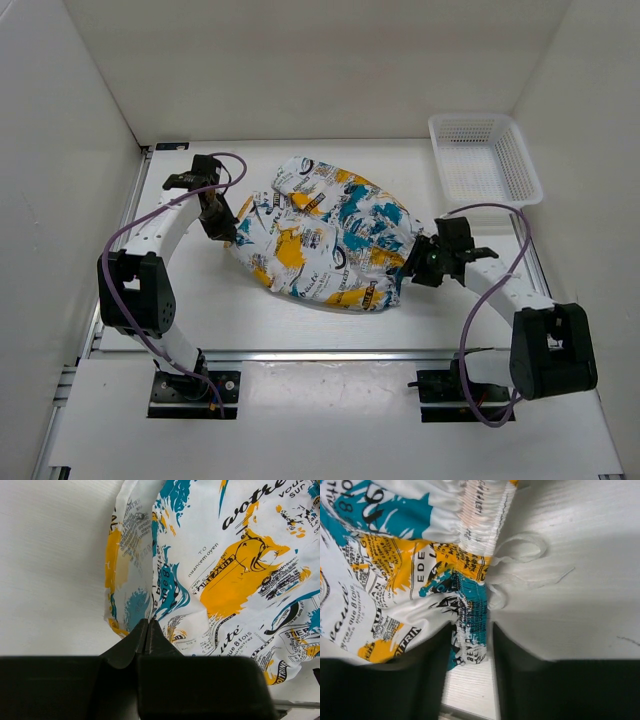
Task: Fold and stack the shorts
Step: Flatten the shorts out
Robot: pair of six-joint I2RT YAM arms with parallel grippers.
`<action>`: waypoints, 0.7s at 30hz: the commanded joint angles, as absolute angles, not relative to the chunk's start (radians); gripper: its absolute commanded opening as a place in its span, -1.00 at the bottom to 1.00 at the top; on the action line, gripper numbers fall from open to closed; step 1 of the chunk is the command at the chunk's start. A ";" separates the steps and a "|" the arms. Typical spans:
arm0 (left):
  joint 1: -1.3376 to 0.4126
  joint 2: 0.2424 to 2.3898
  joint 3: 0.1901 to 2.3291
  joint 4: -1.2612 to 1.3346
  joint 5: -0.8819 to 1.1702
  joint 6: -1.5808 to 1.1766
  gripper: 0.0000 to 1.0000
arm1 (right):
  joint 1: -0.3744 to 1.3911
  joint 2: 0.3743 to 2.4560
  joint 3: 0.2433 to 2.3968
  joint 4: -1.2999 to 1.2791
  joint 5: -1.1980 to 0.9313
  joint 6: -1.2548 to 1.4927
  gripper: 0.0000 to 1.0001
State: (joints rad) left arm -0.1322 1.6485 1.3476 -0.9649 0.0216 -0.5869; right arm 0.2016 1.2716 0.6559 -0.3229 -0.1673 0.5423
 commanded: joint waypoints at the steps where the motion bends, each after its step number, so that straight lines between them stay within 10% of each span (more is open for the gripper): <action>1: -0.140 1.638 1.342 -0.962 0.037 -0.578 -0.79 | 0.206 1.307 0.620 -0.322 -0.233 0.531 0.07; 8: -0.140 1.638 1.322 -0.962 0.037 -0.578 -0.79 | 0.206 1.402 0.535 -0.150 -0.383 0.606 0.08; 14: -0.140 1.638 1.313 -0.953 0.037 -0.578 -0.79 | 0.215 1.361 0.560 -0.187 -0.364 0.588 -1.00; 21: -0.140 1.597 1.313 -0.963 0.028 -0.578 -0.79 | 0.215 1.116 0.647 -0.363 -0.195 0.578 -1.00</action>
